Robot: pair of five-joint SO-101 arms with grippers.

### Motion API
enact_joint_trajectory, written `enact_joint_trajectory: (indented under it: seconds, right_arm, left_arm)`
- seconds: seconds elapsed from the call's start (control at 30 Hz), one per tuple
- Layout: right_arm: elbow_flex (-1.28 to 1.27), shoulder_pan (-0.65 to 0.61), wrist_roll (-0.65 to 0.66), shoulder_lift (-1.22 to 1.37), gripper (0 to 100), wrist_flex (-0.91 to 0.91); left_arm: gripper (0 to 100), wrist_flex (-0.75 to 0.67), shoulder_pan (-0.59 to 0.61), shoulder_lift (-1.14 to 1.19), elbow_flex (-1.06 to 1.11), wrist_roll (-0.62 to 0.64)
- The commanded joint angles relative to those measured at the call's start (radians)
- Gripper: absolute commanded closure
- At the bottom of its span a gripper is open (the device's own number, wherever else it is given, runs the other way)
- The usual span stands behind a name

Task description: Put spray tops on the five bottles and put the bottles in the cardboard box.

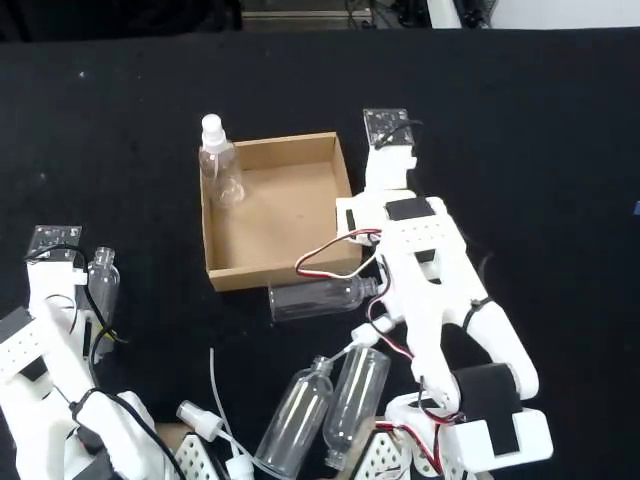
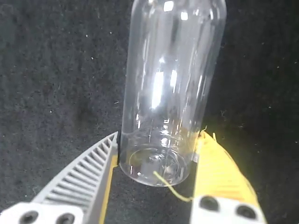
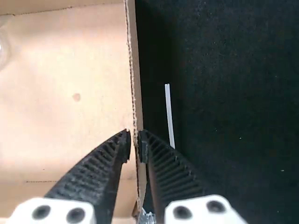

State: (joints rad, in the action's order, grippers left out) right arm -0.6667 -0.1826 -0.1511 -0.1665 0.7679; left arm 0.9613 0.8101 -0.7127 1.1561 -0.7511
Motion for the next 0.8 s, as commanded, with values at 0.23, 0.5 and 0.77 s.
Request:
enact_joint_trajectory:
  seconds: [0.23,0.5,0.77]
  right_arm:
    - [0.005,-0.021,-0.017,-0.013,98.8,0.061]
    - [-0.018,-0.092,-0.012,-0.013,98.8,0.069]
    - [-0.019,-0.097,0.028,-0.013,98.7,0.068]
  left_arm:
    - [78,-0.011,0.005,-0.008,0.002,0.005]
    - [78,-0.012,0.005,-0.008,0.002,0.005]
    - [78,-0.012,0.005,-0.008,0.002,0.005]
